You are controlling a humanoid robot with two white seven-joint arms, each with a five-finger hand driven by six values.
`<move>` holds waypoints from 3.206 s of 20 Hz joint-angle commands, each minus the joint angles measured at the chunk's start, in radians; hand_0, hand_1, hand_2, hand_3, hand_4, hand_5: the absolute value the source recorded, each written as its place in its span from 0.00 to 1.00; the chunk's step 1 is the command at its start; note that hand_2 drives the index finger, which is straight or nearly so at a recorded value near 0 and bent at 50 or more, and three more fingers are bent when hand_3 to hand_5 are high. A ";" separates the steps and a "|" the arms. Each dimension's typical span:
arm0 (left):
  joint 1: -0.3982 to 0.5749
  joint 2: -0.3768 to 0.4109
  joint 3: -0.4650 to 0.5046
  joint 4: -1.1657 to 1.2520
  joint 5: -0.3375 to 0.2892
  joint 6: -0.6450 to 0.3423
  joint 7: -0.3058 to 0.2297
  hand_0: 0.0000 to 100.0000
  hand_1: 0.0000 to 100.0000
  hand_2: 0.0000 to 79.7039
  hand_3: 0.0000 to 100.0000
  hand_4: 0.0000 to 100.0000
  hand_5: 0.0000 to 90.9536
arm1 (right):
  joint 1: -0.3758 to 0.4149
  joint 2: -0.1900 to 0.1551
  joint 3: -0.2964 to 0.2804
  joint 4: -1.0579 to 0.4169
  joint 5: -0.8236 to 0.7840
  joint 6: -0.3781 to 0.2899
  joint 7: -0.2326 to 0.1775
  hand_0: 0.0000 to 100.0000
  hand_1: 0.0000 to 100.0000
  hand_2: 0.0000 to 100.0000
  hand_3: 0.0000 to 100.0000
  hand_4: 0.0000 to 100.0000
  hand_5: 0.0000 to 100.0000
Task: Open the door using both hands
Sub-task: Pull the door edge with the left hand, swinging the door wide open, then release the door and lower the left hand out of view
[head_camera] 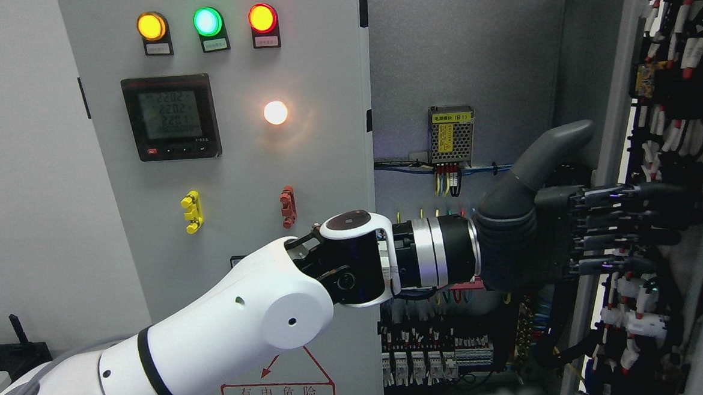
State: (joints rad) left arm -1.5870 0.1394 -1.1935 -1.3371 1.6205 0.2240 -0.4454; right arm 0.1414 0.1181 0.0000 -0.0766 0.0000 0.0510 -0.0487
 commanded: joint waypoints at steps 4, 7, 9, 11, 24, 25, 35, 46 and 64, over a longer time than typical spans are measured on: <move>-0.036 -0.136 -0.032 0.010 0.015 -0.003 0.005 0.00 0.00 0.00 0.00 0.03 0.00 | 0.000 0.000 0.014 0.000 0.014 0.000 0.000 0.00 0.00 0.00 0.00 0.00 0.00; -0.045 -0.149 -0.055 0.010 0.015 -0.011 0.040 0.00 0.00 0.00 0.00 0.03 0.00 | 0.000 0.000 0.014 0.001 0.014 0.000 0.000 0.00 0.00 0.00 0.00 0.00 0.00; -0.048 -0.158 -0.061 0.010 0.018 -0.012 0.045 0.00 0.00 0.00 0.00 0.03 0.00 | 0.001 0.000 0.014 0.000 0.014 0.000 0.000 0.00 0.00 0.00 0.00 0.00 0.00; -0.048 -0.170 -0.075 0.010 0.022 -0.017 0.048 0.00 0.00 0.00 0.00 0.03 0.00 | 0.000 0.000 0.014 0.000 0.014 0.000 0.000 0.00 0.00 0.00 0.00 0.00 0.00; -0.131 -0.205 -0.201 0.032 0.142 -0.137 0.109 0.00 0.00 0.00 0.00 0.03 0.00 | 0.000 0.000 0.012 0.000 0.014 0.000 0.000 0.00 0.00 0.00 0.00 0.00 0.00; -0.131 -0.205 -0.201 0.032 0.142 -0.138 0.132 0.00 0.00 0.00 0.00 0.03 0.00 | 0.000 0.000 0.012 0.000 0.014 0.000 0.000 0.00 0.00 0.00 0.00 0.00 0.00; -0.129 -0.207 -0.199 0.029 0.142 -0.150 0.191 0.00 0.00 0.00 0.00 0.03 0.00 | 0.000 0.000 0.014 0.000 0.014 0.000 0.000 0.00 0.00 0.00 0.00 0.00 0.00; -0.129 -0.094 -0.183 0.015 0.142 -0.138 0.159 0.00 0.00 0.00 0.00 0.03 0.00 | 0.000 0.000 0.014 0.000 0.014 0.000 0.000 0.00 0.00 0.00 0.00 0.00 0.00; 0.324 0.552 0.041 -0.301 -0.117 0.014 -0.013 0.00 0.00 0.00 0.00 0.03 0.00 | 0.000 0.000 0.012 0.000 0.014 0.000 0.000 0.00 0.00 0.00 0.00 0.00 0.00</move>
State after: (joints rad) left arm -1.4263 0.3521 -1.2603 -1.4773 1.6033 0.2271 -0.4032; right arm 0.1414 0.1181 0.0000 -0.0765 0.0000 0.0508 -0.0483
